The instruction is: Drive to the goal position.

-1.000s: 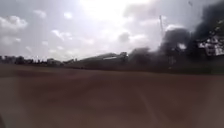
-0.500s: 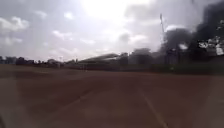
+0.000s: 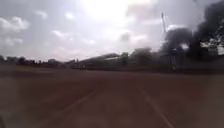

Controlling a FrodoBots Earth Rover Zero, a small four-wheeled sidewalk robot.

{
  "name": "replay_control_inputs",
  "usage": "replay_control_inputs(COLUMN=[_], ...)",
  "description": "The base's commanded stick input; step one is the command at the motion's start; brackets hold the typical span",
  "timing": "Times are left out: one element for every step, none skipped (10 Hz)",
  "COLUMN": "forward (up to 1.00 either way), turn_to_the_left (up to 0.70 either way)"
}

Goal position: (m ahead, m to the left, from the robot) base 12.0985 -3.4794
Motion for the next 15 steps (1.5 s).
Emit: replay_control_inputs(forward=[0.70,0.70,0.70,0.70,0.70,0.70,0.70,0.70,0.70,0.70,0.70,0.70,0.70,0.70,0.70], turn_to_the_left=[0.00,0.00,0.00,0.00,0.00,0.00,0.00,0.00,0.00,0.00,0.00,0.00,0.00,0.00,0.00])
